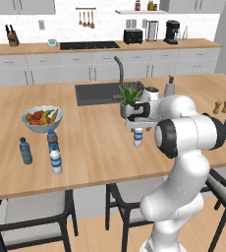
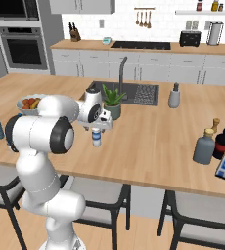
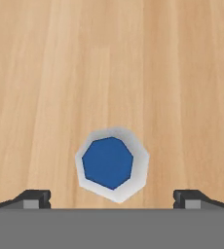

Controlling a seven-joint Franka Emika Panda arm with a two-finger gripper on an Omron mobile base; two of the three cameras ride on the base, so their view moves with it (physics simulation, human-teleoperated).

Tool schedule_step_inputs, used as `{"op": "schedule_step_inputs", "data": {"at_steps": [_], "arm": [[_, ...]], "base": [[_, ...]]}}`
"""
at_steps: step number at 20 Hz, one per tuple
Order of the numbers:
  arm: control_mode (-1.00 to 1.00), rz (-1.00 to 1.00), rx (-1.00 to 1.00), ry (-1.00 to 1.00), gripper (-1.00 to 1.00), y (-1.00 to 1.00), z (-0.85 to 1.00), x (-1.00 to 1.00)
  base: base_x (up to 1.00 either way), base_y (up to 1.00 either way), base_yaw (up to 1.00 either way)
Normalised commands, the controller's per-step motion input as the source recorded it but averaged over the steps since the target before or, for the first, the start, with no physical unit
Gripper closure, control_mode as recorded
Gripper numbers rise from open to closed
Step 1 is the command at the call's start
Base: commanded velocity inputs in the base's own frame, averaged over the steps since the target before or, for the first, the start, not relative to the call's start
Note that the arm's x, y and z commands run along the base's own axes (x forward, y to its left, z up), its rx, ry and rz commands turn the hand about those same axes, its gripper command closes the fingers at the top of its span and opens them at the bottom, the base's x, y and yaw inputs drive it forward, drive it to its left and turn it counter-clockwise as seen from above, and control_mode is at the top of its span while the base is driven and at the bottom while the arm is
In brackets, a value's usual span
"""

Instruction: Move the plastic bottles in the middle to the plastics group, and the glass bottles in the middle to the glass group.

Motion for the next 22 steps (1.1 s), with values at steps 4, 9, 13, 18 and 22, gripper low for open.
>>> {"op": "schedule_step_inputs", "data": {"at_steps": [4,9,13,18,22], "arm": [[-1.00,0.03,0.00,0.00,-1.00,0.00,0.00,0.01],[-1.00,0.02,0.00,-0.01,-1.00,0.00,0.00,0.01],[-1.00,0.01,0.00,0.00,-1.00,0.00,0.00,0.05],[-1.00,0.01,0.00,-0.02,-1.00,0.00,0.00,0.04],[-1.00,0.00,0.00,-0.09,-1.00,0.00,0.00,0.00]], "base": [[0.00,0.00,0.00],[0.00,0.00,0.00],[0.00,0.00,0.00],[0.00,0.00,0.00],[0.00,0.00,0.00]]}}
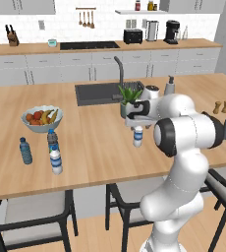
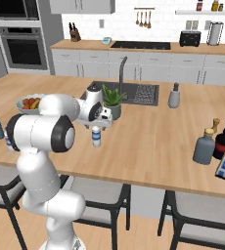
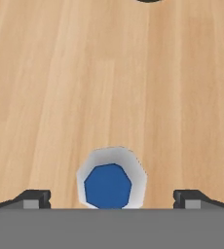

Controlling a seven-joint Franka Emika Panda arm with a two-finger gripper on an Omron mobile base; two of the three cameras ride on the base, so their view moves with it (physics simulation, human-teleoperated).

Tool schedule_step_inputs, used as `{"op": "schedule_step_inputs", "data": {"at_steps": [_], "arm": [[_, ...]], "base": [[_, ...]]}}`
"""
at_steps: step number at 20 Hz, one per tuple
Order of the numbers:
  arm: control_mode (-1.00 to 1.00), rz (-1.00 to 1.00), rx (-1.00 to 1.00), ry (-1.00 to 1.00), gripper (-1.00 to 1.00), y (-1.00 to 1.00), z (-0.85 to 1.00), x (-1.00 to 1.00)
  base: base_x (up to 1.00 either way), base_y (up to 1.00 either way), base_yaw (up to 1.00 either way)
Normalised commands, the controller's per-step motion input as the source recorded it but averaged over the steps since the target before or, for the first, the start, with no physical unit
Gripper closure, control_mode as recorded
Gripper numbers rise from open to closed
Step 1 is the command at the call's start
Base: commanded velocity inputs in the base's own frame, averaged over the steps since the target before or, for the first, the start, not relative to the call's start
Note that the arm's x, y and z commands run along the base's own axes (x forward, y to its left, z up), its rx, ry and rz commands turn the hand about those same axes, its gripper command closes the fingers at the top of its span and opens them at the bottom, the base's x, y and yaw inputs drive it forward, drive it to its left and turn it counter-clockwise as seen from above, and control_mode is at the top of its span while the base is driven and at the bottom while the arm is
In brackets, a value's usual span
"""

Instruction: Move the plastic bottles in the middle to the plastics group, and the glass bottles in the middle to the glass group.

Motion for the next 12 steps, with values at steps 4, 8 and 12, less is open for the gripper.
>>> {"op": "schedule_step_inputs", "data": {"at_steps": [4,8,12], "arm": [[-1.00,0.00,0.00,-0.03,-1.00,0.00,0.00,0.14],[-1.00,0.00,0.00,0.00,-1.00,0.00,0.00,0.22],[-1.00,0.00,0.00,0.01,-1.00,0.00,-0.04,0.23]], "base": [[0.00,0.00,0.00],[0.00,0.00,0.00],[0.00,0.00,0.00]]}}
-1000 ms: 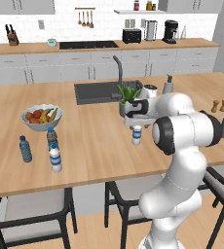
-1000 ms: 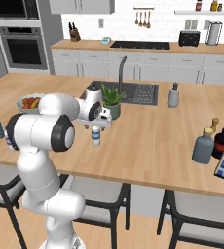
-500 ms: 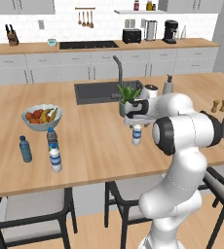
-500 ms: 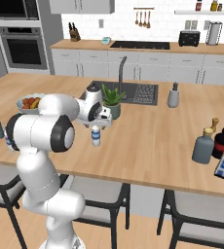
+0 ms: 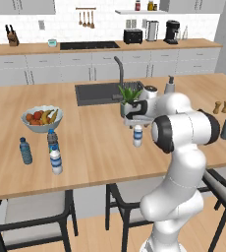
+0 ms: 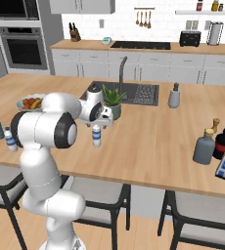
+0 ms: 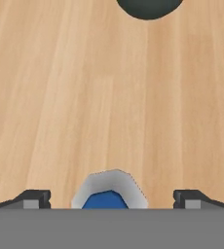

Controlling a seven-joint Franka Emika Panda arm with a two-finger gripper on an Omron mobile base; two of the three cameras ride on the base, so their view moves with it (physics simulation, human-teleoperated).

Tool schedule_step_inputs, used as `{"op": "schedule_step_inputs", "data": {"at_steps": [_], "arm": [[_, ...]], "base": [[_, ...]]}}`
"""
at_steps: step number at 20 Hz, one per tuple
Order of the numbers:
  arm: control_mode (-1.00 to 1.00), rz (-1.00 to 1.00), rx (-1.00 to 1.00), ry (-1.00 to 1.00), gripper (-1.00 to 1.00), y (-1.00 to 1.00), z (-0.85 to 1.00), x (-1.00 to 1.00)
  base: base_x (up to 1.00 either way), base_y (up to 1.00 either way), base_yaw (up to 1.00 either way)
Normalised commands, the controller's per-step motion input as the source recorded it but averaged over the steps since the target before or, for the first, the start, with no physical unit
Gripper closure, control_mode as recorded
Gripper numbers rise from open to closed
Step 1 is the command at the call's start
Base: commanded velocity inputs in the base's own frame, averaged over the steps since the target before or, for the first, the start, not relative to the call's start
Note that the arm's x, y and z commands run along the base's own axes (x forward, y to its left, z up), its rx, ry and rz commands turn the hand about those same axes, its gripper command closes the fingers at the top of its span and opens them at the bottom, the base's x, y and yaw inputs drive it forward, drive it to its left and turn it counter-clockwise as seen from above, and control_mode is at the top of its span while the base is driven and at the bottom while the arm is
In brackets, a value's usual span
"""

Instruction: Move the plastic bottles in the middle to the plastics group, and the glass bottles in the middle to the glass group.

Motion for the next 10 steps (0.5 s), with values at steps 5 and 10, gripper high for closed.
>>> {"op": "schedule_step_inputs", "data": {"at_steps": [5,10], "arm": [[-1.00,0.00,0.00,0.01,1.00,0.00,0.00,0.01],[-1.00,0.00,0.00,0.00,1.00,0.00,0.00,0.00]], "base": [[0.00,0.00,0.00],[0.00,0.00,0.00]]}}
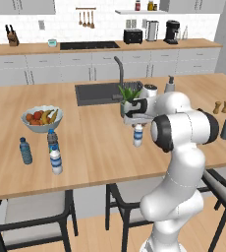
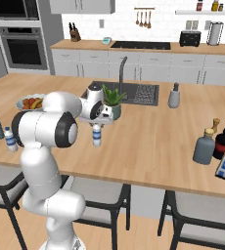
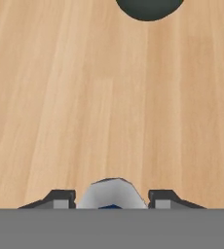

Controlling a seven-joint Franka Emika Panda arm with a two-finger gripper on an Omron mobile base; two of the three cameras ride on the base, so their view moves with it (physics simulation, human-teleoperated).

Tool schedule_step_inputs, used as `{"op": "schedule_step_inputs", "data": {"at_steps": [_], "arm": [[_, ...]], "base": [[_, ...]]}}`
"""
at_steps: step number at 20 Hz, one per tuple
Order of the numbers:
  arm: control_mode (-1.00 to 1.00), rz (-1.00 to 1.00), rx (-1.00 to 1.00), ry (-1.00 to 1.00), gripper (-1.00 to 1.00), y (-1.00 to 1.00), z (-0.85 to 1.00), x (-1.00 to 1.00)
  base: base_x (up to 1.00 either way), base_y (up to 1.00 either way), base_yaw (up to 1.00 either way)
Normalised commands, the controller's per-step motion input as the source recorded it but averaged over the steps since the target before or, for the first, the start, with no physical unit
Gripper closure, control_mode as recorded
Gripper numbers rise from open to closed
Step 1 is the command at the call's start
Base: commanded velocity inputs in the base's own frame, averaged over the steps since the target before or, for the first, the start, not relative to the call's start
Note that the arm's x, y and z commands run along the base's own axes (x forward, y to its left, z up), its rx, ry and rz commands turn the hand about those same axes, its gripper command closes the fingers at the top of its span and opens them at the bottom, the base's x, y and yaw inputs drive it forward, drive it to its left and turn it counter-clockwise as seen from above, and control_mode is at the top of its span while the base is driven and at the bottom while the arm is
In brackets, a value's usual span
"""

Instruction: Move the plastic bottles in the middle to the plastics group, and the glass bottles in the middle to the glass group.

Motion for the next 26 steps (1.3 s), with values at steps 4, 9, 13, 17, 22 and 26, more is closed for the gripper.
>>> {"op": "schedule_step_inputs", "data": {"at_steps": [4,9,13,17,22,26], "arm": [[-1.00,0.00,0.00,0.00,1.00,0.02,0.00,0.00],[-1.00,0.00,0.00,-0.05,1.00,0.16,0.10,-0.12],[-1.00,0.00,0.00,-0.08,1.00,0.33,0.40,-0.19],[-1.00,0.06,0.00,-0.05,1.00,0.64,0.44,-0.36],[-1.00,0.17,0.01,0.00,1.00,0.81,0.29,-0.13],[-1.00,0.25,0.00,0.00,1.00,0.92,0.08,-0.13]], "base": [[0.00,0.00,0.00],[0.00,0.00,0.00],[0.00,0.00,0.00],[0.00,0.00,0.00],[0.00,0.00,0.00],[0.00,0.00,0.00]]}}
